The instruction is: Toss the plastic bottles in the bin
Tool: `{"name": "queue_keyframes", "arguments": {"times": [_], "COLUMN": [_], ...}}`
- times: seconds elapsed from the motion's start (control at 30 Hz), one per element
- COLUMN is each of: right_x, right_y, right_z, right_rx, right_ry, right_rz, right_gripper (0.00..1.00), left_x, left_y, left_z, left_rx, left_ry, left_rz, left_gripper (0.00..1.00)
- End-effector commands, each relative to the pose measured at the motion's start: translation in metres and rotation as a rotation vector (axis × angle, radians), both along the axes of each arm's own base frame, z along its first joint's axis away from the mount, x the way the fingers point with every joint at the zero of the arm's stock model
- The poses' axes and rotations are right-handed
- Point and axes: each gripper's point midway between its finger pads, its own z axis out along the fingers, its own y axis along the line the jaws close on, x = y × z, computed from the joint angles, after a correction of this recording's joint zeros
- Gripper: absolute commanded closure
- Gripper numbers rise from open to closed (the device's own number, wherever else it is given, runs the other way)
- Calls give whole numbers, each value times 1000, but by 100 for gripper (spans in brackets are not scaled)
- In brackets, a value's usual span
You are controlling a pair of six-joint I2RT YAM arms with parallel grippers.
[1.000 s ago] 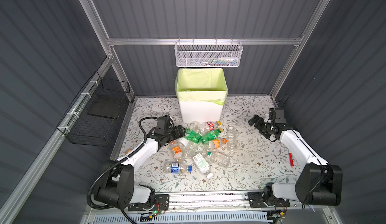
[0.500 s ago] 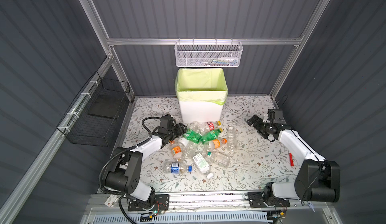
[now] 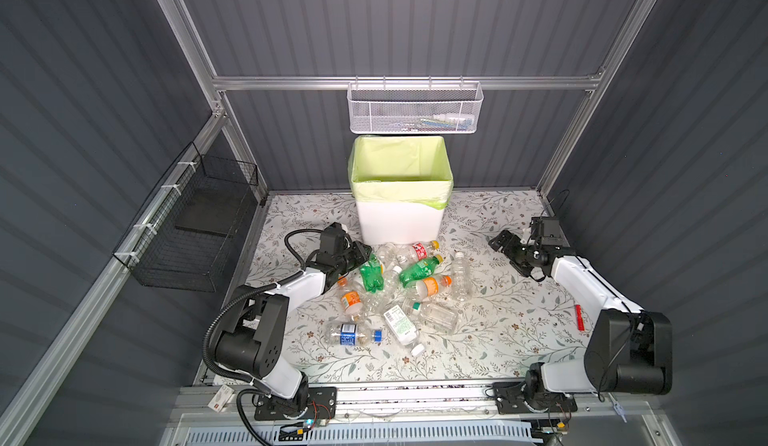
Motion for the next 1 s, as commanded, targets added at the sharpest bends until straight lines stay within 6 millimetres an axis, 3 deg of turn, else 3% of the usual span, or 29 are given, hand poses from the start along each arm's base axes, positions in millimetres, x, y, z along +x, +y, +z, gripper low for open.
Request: {"name": "queue_keyframes", "arguments": {"times": [0.0, 0.27, 0.43, 0.57, 0.7, 0.83, 0.9, 0.97], "right_x": [1, -1, -1, -2, -4, -7, -9, -11], "right_y": [1, 1, 2, 4, 7, 10, 11, 13], "right_z": [0, -2, 0, 1, 1, 0, -1, -3], "right_rx": [14, 15, 19, 23, 30, 29, 24, 21], "right_ry": [-1, 4, 0, -1, 1, 5, 9, 18], "right_rz": [-4, -2, 2, 7, 15, 22, 28, 32], "right_gripper": [2, 2, 2, 2, 3, 3, 3, 3], "left_x": [1, -8, -18, -33, -60, -85, -91, -90], "left_y": [-1, 11, 40, 76, 108, 122, 125, 126], "left_z": [-4, 18, 40, 52, 31, 5, 2, 13], "left_rx": [9, 44, 74, 114, 187, 191, 185, 168], "left_ry": [18, -14, -36, -38, 27, 72, 69, 42], "left_rz": [-7, 0, 43, 104, 155, 195, 216, 230], "left_gripper": [75, 84, 84, 83, 82, 80, 80, 80]}}
